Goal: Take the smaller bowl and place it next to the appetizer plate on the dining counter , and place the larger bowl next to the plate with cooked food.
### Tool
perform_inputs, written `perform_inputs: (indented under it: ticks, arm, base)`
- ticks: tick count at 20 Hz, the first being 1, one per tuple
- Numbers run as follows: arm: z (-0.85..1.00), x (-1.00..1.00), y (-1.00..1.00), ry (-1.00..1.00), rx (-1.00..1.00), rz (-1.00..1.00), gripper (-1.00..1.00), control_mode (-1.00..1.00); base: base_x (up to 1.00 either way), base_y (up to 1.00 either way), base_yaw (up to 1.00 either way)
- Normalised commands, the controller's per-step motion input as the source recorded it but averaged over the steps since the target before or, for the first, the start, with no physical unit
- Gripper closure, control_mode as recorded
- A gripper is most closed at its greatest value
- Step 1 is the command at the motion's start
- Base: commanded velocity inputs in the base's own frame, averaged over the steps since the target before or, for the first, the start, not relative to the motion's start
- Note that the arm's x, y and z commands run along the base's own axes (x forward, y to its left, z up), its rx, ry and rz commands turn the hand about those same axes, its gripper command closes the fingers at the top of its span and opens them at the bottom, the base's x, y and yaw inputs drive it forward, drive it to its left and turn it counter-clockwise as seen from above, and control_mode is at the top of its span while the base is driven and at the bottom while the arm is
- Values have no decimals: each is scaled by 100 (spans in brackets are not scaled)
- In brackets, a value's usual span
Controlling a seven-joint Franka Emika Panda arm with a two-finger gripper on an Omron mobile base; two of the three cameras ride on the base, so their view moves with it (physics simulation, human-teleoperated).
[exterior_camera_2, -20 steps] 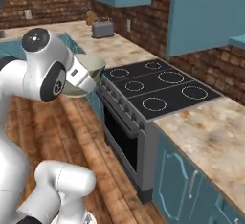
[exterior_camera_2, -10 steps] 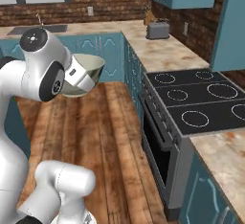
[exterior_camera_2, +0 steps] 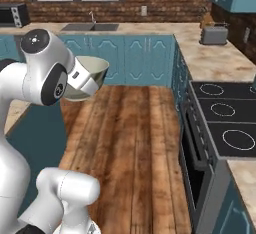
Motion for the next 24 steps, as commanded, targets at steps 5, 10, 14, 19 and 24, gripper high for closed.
perform_inputs:
  ticks: [5,10,14,19,24]
  arm:
    - [0,0,0,0,0,0,100,100]
    - [0,0,0,0,0,0,100,100]
    - [0,0,0,0,0,0,100,100]
    - [0,0,0,0,0,0,100,100]
    - [0,0,0,0,0,0,100,100]
  base:
    - [-59,0,45]
    - [-71,7,48]
    - [-54,34,44]
    - [-8,86,34]
    - [0,100,9]
